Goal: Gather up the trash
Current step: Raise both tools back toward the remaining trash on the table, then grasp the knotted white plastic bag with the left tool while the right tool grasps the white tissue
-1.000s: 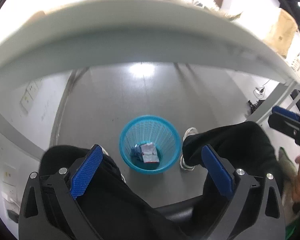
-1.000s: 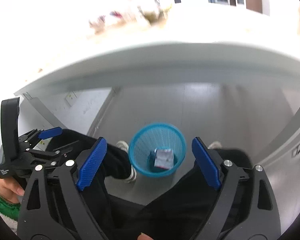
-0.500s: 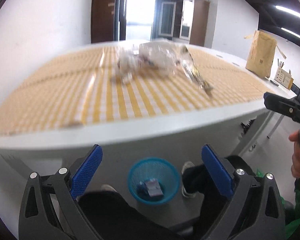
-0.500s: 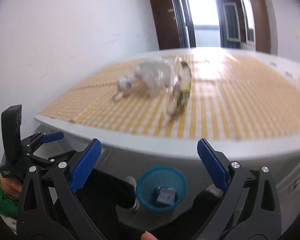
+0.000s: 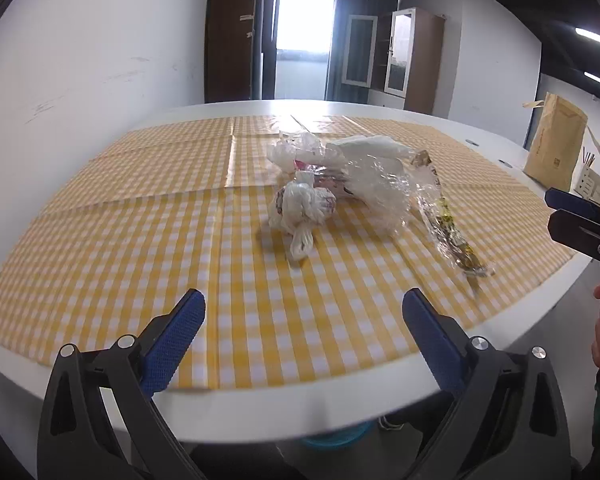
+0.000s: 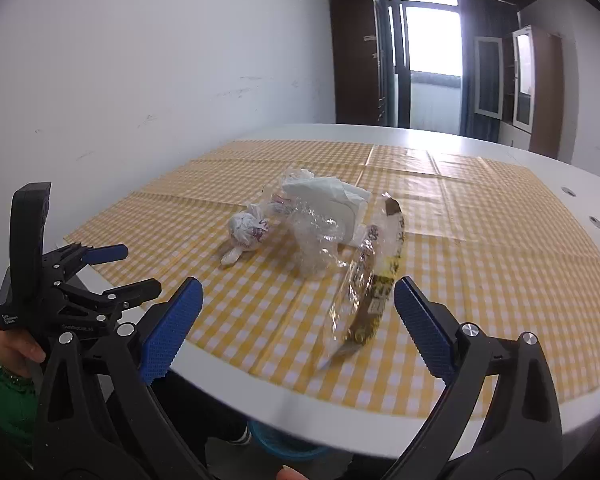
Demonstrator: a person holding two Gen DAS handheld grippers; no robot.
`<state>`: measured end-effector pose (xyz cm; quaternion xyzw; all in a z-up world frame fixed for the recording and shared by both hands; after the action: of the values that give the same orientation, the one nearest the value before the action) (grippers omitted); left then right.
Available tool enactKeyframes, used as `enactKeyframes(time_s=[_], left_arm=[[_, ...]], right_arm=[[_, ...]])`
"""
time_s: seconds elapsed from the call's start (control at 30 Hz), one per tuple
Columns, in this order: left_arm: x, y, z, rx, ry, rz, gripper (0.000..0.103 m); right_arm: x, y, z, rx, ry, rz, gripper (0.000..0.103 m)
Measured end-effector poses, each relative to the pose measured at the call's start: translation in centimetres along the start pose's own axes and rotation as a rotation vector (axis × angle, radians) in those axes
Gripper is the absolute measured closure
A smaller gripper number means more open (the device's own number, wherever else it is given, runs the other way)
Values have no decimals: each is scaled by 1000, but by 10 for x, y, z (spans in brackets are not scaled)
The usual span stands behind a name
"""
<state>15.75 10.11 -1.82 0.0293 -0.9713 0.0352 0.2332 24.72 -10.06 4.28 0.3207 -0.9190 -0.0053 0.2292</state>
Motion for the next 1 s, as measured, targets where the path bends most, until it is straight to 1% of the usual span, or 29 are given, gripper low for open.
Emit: enactKeyframes(time_s=[0.17, 0.3, 0.4, 0.5, 0.6, 0.7, 0.77, 0.83, 0.97, 1.0], left_arm=[[-29, 5, -11, -15, 35, -21, 7], [-48, 9, -18, -1, 59, -13, 7], [-63, 12, -24, 6, 76, -15, 7], [-76, 15, -30, 19, 100, -11, 12], [-86, 14, -36, 25, 111, 0, 12], [-97, 13, -40, 26, 124, 5, 12], [-106, 15, -41, 47, 140, 2, 13], [-112, 14, -42, 55, 151, 7, 16], [-121, 10, -42, 40, 169, 20, 20], [-123, 9, -42, 34, 173, 21, 24]], right_arm=[[-34, -8, -15, -9, 33, -17, 14], [-59, -12, -32, -13, 49, -23, 16], [-78, -15, -44, -14, 58, -11, 18], [-101, -22, -53, -28, 78, -4, 22], [-120, -29, -56, -42, 99, 8, 24], [-139, -36, -59, -49, 117, 19, 25], [-150, -40, -60, -52, 131, 24, 27], [-163, -44, -61, -51, 149, 36, 29], [-182, -48, -57, -61, 190, 37, 32], [-186, -47, -55, -69, 205, 26, 33]])
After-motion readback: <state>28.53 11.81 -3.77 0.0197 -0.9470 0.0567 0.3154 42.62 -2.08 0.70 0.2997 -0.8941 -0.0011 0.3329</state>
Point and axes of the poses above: each gripper's, at about its wrist camera, not at the fingertips, and x roughly against the way its jaws point, y to its left, z to its underside, the point moved 4 cm from there along -x, roughly the way its jaws point, and after that the axes turned 9 degrees about -y, right-handed, at the moved point
